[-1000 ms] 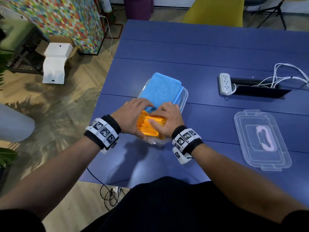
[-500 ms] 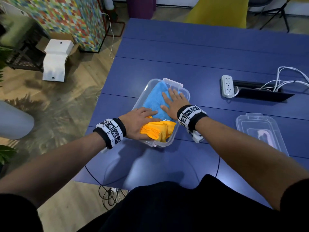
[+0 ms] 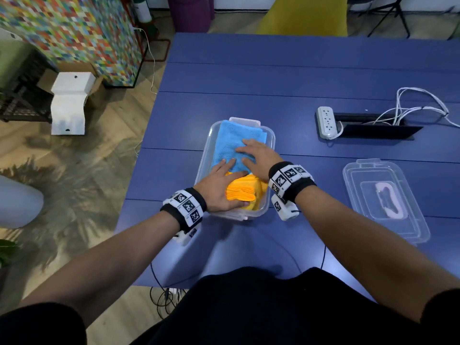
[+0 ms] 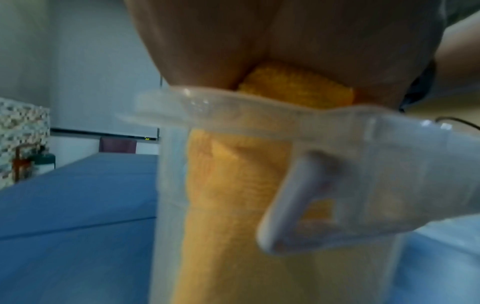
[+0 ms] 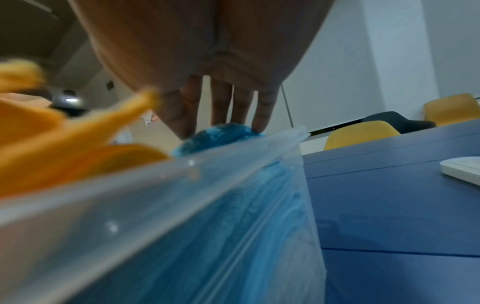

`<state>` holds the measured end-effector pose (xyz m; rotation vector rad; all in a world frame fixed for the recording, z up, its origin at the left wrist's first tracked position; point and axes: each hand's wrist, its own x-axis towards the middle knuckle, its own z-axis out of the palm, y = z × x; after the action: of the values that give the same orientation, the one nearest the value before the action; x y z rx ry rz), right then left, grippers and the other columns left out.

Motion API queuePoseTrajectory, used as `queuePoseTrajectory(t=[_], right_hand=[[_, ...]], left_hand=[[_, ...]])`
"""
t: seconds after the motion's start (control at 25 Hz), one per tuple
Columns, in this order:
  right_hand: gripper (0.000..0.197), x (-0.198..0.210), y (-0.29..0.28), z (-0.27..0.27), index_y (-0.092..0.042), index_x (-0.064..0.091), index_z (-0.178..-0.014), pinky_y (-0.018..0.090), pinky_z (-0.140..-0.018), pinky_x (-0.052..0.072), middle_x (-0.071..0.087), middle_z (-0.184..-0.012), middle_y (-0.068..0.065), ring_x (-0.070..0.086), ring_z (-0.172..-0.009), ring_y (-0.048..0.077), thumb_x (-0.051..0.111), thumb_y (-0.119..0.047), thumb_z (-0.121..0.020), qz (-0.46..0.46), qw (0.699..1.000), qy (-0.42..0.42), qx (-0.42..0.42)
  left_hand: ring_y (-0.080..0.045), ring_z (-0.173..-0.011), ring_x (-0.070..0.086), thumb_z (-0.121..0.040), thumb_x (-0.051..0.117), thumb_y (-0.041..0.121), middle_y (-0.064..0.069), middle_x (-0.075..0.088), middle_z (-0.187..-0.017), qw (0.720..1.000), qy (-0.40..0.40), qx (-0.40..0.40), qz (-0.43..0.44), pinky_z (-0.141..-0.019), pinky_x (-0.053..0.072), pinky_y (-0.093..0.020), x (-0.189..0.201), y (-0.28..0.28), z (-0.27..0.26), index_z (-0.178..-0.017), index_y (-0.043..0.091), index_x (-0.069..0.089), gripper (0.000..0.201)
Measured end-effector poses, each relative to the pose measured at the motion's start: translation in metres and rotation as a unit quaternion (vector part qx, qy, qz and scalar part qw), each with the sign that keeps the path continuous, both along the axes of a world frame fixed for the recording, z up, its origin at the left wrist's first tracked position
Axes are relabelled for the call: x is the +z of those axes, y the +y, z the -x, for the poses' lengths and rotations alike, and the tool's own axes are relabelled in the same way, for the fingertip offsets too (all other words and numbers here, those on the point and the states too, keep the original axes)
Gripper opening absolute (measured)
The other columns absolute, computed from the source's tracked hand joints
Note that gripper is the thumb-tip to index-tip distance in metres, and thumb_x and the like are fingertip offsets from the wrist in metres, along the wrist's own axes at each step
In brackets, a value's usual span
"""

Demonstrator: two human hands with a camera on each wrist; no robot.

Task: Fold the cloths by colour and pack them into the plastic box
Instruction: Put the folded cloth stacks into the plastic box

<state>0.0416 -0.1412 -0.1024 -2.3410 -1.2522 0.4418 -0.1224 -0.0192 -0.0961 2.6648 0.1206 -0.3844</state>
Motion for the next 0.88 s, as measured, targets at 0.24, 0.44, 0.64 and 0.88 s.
queuePoseTrajectory(t=[0.24,0.44,0.64,0.88], right_hand=[[0.046,0.002,-0.021,-0.019,-0.03,0.047,-0.131,0.038,-0.119,0.016,0.03,-0.156,0.001,0.023,-0.145,0.023,0.052,-0.015,-0.088,0.091,0.996,0.017,0.011],[0.08,0.019,-0.023,-0.018,-0.028,0.034,-0.146,0.031,-0.113,0.03,0.028,-0.155,-0.003,0.028,-0.142,0.021,0.068,-0.009,-0.075,0.021,0.998,0.055,-0.013],[0.066,0.015,0.0,-0.023,-0.028,0.016,-0.153,0.045,-0.121,0.001,0.003,-0.162,-0.001,0.0,-0.149,0.019,0.046,-0.024,-0.095,0.188,0.978,-0.032,0.08],[0.04,0.01,0.002,-0.037,-0.034,0.052,-0.132,0.039,-0.116,0.024,0.048,-0.143,-0.003,0.038,-0.135,0.022,0.049,-0.032,-0.092,0.06,0.998,0.006,-0.004]], left_hand=[[-0.037,-0.144,0.019,-0.064,0.042,0.084,-0.012,0.02,-0.16,0.992,0.021,-0.031,-0.117,-0.117,0.02,-0.049,0.015,-0.039,-0.014,-0.151,0.03,0.023,0.104],[-0.035,-0.149,-0.003,-0.046,0.041,0.098,-0.007,0.002,-0.164,0.984,0.027,-0.037,-0.173,-0.119,0.001,-0.057,0.025,-0.021,-0.028,-0.155,0.027,0.012,0.133],[-0.038,-0.149,0.001,-0.053,0.043,0.099,-0.011,-0.007,-0.163,0.976,0.121,-0.029,-0.178,-0.12,-0.001,-0.053,0.022,-0.016,-0.029,-0.155,0.025,-0.006,0.135],[-0.035,-0.149,0.002,-0.055,0.043,0.098,-0.009,0.001,-0.164,0.982,0.064,-0.041,-0.175,-0.12,-0.003,-0.054,0.022,-0.012,-0.026,-0.156,0.027,0.003,0.13]])
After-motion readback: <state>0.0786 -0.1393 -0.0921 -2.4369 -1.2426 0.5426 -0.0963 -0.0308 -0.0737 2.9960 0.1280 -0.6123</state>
